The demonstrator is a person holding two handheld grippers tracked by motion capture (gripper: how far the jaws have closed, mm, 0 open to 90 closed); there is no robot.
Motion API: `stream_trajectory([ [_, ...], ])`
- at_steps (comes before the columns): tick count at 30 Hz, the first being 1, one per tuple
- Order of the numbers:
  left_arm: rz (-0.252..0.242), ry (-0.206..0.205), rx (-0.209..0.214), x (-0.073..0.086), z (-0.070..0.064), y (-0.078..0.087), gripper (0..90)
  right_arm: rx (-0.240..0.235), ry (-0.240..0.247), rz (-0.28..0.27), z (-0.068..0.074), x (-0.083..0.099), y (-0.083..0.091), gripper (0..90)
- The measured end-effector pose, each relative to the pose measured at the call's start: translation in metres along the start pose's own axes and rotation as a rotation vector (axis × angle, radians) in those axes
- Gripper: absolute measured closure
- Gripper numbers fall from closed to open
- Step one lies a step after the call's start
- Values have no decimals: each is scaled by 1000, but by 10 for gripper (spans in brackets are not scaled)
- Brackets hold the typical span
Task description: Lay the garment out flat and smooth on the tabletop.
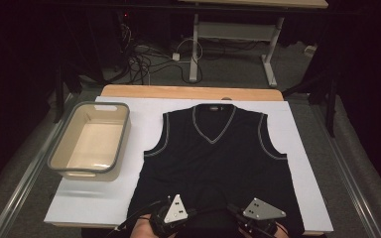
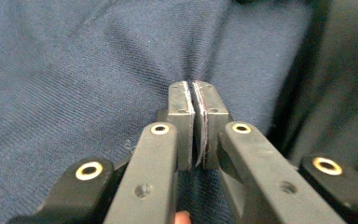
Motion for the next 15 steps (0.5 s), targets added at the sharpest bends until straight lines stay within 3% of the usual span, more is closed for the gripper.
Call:
stream_trajectory([
  [4, -16, -32, 48, 2, -17, 13, 839, -28, 10, -15, 13, 5, 12, 892],
  [8, -1, -44, 85, 10, -27, 18, 838, -69, 22, -6, 29, 14, 21, 891],
  [11, 3, -24, 89, 10, -24, 17, 816, -75, 27, -7, 30, 15, 22, 864],
  [13, -20, -3, 92, 7, -17, 21, 715, -94, 12, -35, 30, 11, 24, 760],
  [15, -54, 22, 22, 5, 3, 30, 600, -71, 4, -58, 24, 8, 30, 664],
])
Point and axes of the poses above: each handheld gripper's, and its own axes: y roughly backward along the jaws, x roughly out of its underside, z roughly to its left, the point moved 10 cm from there along -y, roughly forward along the jaws, and after that the axes turned 15 degrees about -x, right-handed, at the moved point
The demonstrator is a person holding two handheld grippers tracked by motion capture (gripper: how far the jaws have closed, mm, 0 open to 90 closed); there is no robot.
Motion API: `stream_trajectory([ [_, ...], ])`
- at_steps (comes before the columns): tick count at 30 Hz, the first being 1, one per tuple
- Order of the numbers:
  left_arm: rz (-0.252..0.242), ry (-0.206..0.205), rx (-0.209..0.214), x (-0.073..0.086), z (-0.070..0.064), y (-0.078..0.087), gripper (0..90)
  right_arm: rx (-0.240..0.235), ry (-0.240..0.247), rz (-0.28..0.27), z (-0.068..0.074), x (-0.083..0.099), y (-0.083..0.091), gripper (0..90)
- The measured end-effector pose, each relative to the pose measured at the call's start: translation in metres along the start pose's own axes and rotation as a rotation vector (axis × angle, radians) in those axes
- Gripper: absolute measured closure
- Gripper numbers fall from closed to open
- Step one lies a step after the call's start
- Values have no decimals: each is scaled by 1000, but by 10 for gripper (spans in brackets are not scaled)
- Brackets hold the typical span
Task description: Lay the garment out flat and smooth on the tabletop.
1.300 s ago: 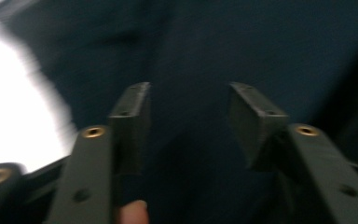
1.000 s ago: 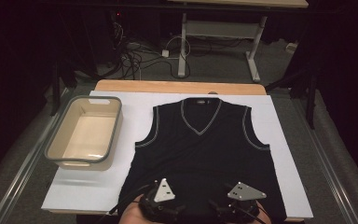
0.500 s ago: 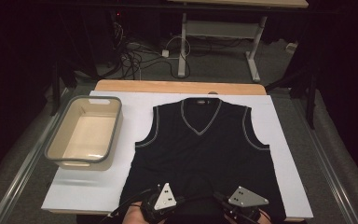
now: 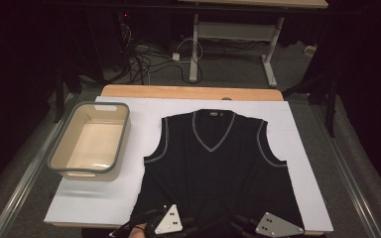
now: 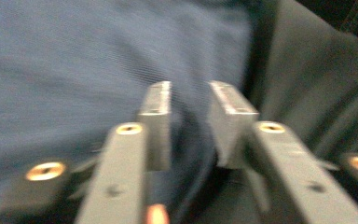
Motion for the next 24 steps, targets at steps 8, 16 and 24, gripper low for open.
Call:
stream_trajectory([
  [8, 180, 197, -395, 72, 123, 33, 333, 226, -114, -62, -61, 12, 51, 473],
  [16, 125, 240, -231, 67, 110, 26, 617, 443, -251, -50, -120, 50, 105, 499],
  [24, 136, 226, -248, 78, 107, 46, 826, 438, -318, -27, -128, 64, 104, 568],
])
Point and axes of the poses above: each handheld gripper's, and its own axes: y roughly backward along the jaws, x roughly out of its underside, z roughly to its left, the point moved 10 cm from there along -y, roughly forward along the jaws, and after that the axes turned 15 degrees about -x, right-handed, at the moved point
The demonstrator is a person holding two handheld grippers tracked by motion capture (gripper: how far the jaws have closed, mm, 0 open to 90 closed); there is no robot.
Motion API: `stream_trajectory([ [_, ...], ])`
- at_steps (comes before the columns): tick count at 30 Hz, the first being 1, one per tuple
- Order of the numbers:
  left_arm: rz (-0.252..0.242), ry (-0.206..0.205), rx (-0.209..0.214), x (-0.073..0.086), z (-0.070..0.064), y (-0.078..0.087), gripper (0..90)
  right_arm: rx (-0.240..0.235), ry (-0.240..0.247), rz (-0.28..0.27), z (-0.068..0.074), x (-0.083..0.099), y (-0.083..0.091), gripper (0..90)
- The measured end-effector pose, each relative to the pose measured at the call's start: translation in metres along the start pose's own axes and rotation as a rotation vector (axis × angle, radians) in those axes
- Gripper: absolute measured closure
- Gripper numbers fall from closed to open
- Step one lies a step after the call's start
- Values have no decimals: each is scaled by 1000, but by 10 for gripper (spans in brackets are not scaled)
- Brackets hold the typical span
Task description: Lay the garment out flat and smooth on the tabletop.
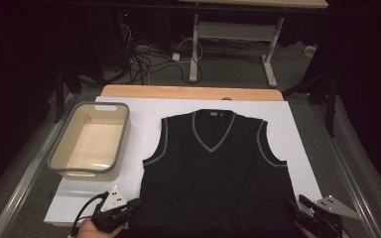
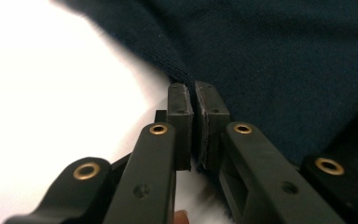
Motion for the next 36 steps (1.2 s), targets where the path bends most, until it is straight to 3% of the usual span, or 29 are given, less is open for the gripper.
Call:
stream_trajectory([
  [8, 7, -27, 1, 0, 0, -2, 824, -57, -11, -18, 6, 3, 2, 876],
  [15, 5, -26, 9, 0, 1, -1, 824, -23, -20, -49, 2, 3, 17, 892],
  [19, 4, -20, 13, 1, 1, -1, 825, -4, -12, -41, 3, 5, 22, 893],
  [27, 4, -18, 17, 2, 1, 2, 826, 3, -20, -42, 2, 11, 27, 893],
  [32, 2, 9, 29, 11, 2, 8, 826, 9, -21, -48, 3, 11, 29, 894],
  [36, -16, 17, 31, 9, 4, 11, 825, 11, -30, -55, 5, 11, 31, 893],
])
Point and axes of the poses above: each handheld gripper's, and its own axes: y roughly backward along the jaws, x roughly out of its underside, z roughly to its left, the point moved 10 cm from there along -y, roughly forward along the jaws, and after that the axes turned 15 degrees about -x, right-handed, at the moved point
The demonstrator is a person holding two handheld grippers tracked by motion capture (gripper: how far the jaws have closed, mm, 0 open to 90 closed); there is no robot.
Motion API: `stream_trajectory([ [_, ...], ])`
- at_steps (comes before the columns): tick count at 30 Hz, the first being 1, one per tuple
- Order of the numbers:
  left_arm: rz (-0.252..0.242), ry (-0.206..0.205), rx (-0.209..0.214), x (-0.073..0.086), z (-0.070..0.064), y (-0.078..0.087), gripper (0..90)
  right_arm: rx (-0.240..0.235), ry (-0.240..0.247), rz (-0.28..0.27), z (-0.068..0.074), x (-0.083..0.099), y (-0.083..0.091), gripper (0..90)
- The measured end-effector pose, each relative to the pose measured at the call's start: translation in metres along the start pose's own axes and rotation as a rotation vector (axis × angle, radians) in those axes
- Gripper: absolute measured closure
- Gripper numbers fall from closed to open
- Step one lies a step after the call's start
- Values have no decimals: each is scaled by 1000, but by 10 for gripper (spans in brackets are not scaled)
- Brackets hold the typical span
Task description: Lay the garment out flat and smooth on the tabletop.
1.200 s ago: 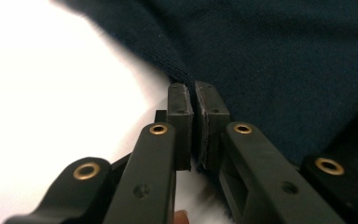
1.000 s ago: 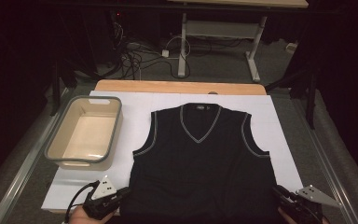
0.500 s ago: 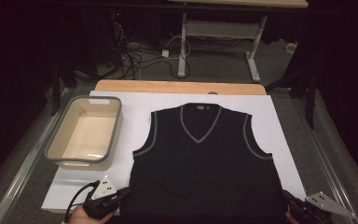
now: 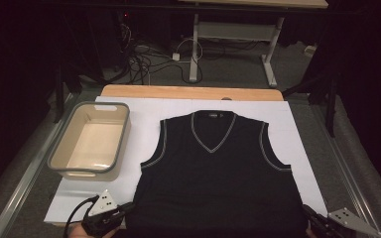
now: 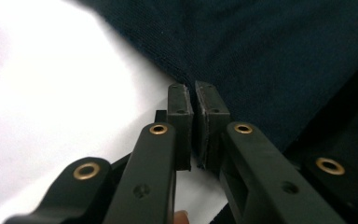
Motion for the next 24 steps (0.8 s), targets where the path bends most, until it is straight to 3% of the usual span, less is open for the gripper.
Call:
stream_trajectory([
  [2, -9, -2, 2, -1, -1, 0, 821, -8, 8, 2, 2, 0, -1, 891],
  [4, -30, 7, 8, -4, 0, 0, 750, -34, 7, -14, 6, -4, -2, 849],
  [9, -113, 44, 46, -23, 0, 1, 555, -89, 10, -43, 15, -16, -8, 553],
  [12, -141, 55, 52, -40, -2, -4, 428, -121, 7, -59, 16, -24, -13, 444],
  [16, -175, 108, 84, -66, -5, -12, 300, -140, 34, -78, 15, -34, -22, 284],
  [20, -173, 89, 41, -83, -4, -27, 197, -151, 37, -89, 13, -43, -32, 151],
  [24, -171, 78, 33, -97, -6, -40, 128, -153, 56, -99, 13, -53, -43, 66],
])
Point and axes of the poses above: each handheld gripper's, and its own axes: y roughly backward along the jaws, x roughly out of its underside, z roughly to its left, the point moved 10 cm from there along -y, roughly forward along the jaws, and after that the axes turned 15 degrees about -x, right-handed, at the moved point
